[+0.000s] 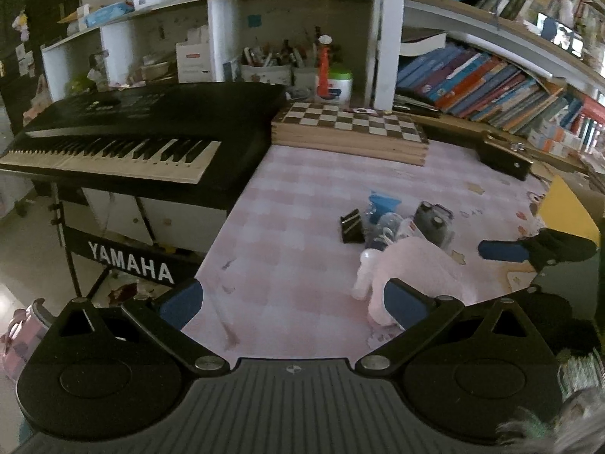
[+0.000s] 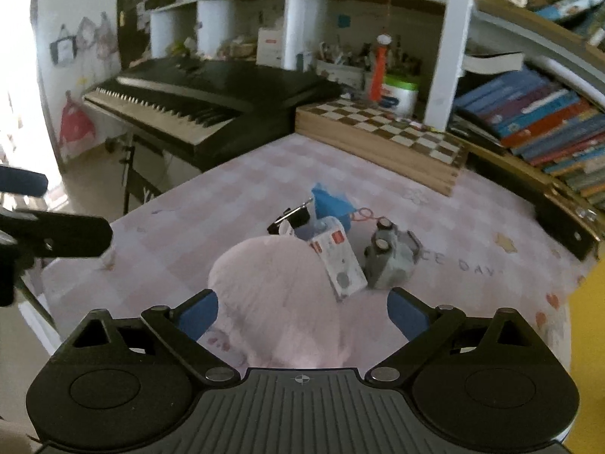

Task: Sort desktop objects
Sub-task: 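Grasp the white-and-blue spray bottle with the left gripper while the right grasps the pink pig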

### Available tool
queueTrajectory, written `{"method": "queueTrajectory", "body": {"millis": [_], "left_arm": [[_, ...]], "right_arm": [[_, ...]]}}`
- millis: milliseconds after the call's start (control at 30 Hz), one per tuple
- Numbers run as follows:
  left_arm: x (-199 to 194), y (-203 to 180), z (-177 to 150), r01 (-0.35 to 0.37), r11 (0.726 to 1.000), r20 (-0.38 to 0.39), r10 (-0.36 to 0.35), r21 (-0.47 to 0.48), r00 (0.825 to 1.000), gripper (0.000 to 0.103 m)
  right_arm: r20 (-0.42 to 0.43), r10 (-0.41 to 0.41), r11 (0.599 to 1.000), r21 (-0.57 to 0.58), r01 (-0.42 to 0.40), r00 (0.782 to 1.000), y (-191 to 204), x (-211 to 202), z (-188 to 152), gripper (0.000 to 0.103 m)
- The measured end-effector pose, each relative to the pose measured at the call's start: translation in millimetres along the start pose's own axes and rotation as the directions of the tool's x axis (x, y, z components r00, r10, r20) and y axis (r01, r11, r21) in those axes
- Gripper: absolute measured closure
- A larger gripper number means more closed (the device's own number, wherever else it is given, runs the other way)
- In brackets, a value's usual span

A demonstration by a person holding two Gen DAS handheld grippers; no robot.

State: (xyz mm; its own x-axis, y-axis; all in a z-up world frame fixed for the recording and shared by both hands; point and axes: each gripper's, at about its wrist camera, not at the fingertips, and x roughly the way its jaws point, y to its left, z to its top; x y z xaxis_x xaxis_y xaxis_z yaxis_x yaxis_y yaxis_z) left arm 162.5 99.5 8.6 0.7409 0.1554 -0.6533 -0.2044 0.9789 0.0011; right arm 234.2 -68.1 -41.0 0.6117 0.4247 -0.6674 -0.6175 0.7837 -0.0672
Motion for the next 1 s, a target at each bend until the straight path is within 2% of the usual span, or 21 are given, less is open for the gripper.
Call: {"method": "queueTrajectory", "body": {"millis": [100, 200, 367, 433, 500, 600, 700, 767, 800, 867, 1000], "left_arm": [[7, 0, 6, -0.014, 1.0, -0.007, 0.014, -0.006, 1.0, 0.0], [15, 0, 12, -0.021, 1.0, -0.017, 0.02, -0.011, 1.0, 0.0], [32, -8, 22, -0.003, 1.0, -0.033, 0.003, 0.0, 0.999, 0.0], [39, -13, 26, 0.021, 1.0, -0.036, -0.02, 0.01, 0.999, 0.0], [46, -20, 28, 0.042, 0.999, -0.027, -0.041, 0.029, 0.999, 0.004], [64, -32, 31, 0.074, 0.995, -0.046, -0.071, 0.062, 0.996, 0.016], [85, -45, 30, 0.109, 0.986, -0.083, -0.1, 0.125, 0.992, 0.028], [99, -55, 29, 0.131, 0.975, -0.105, -0.114, 0.18, 0.988, 0.041], [106, -60, 29, 0.148, 0.968, -0.12, -0.126, 0.203, 0.985, 0.044], [121, -69, 29, 0.179, 0.951, -0.167, -0.139, 0.251, 0.976, 0.056], [139, -84, 34, 0.219, 0.925, -0.205, -0.16, 0.31, 0.966, 0.066]], "right_arm": [[-0.021, 0.054, 0.999, -0.008, -0.054, 0.998, -2, 11, 2, 0.011], [-0.057, 0.117, 0.993, -0.026, -0.119, 0.991, 1, 19, 1, 0.028], [-0.073, 0.172, 0.985, -0.012, -0.173, 0.982, -10, 15, 1, 0.04], [-0.067, 0.157, 0.988, 0.026, -0.155, 0.985, -21, 5, 0, 0.04], [-0.057, 0.095, 0.994, 0.063, -0.092, 0.994, -34, -7, -2, 0.04], [-0.061, 0.01, 0.99, 0.14, -0.001, 0.998, -55, -22, -8, 0.04], [-0.061, -0.043, 0.98, 0.19, 0.054, 0.997, -70, -31, -15, 0.04], [-0.063, -0.057, 0.978, 0.198, 0.069, 0.996, -76, -34, -17, 0.04], [-0.065, -0.062, 0.977, 0.201, 0.074, 0.996, -78, -35, -18, 0.04], [-0.067, -0.068, 0.975, 0.205, 0.081, 0.995, -82, -35, -18, 0.04], [-0.067, -0.073, 0.973, 0.214, 0.086, 0.995, -85, -35, -18, 0.04]]}}
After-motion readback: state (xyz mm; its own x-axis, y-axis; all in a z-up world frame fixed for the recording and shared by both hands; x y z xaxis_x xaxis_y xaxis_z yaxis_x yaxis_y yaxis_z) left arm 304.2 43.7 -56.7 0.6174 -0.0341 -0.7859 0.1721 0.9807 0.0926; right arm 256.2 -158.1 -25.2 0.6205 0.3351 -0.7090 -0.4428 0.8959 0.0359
